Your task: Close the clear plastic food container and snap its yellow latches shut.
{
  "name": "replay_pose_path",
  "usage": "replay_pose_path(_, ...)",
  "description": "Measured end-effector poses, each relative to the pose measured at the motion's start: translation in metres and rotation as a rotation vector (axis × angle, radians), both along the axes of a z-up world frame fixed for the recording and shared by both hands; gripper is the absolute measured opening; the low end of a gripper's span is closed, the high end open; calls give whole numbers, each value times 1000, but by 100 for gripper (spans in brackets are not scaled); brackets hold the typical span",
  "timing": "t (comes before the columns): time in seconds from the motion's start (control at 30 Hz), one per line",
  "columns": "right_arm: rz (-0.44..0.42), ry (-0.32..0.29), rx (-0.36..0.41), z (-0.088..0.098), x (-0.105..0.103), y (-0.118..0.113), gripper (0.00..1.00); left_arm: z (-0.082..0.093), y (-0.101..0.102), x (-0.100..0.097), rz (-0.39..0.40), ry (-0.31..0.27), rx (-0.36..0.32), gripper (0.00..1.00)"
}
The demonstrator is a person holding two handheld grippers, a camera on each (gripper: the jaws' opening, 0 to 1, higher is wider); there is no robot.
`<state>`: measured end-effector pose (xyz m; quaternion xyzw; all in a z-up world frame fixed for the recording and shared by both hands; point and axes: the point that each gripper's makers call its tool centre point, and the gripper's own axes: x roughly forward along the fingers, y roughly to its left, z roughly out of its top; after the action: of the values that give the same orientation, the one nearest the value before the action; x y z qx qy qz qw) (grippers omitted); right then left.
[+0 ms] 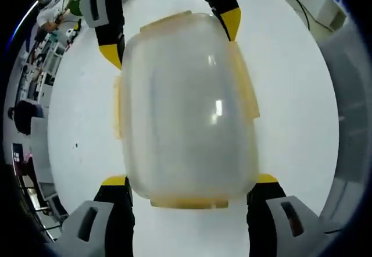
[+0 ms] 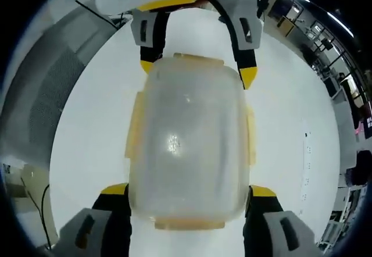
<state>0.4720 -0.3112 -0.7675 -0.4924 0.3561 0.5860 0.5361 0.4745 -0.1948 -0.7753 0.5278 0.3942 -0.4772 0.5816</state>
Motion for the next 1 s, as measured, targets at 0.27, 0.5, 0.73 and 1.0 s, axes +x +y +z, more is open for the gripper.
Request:
replay_pose_path(0.27, -4, 3, 3, 0, 0, -1, 79, 0, -1, 0, 3, 2, -9, 78)
replay_pose_path(0.5, -5, 5, 0, 0, 0, -1, 79, 0, -1, 0, 5, 5, -15, 78)
replay_pose_path(0.73, -7, 9, 0, -1, 1, -1, 79, 0, -1, 0, 7, 8, -14, 78)
replay_pose_path(1.0, -8, 10, -3, -1, 2, -1, 77, -1, -1, 0, 10, 5, -9, 77)
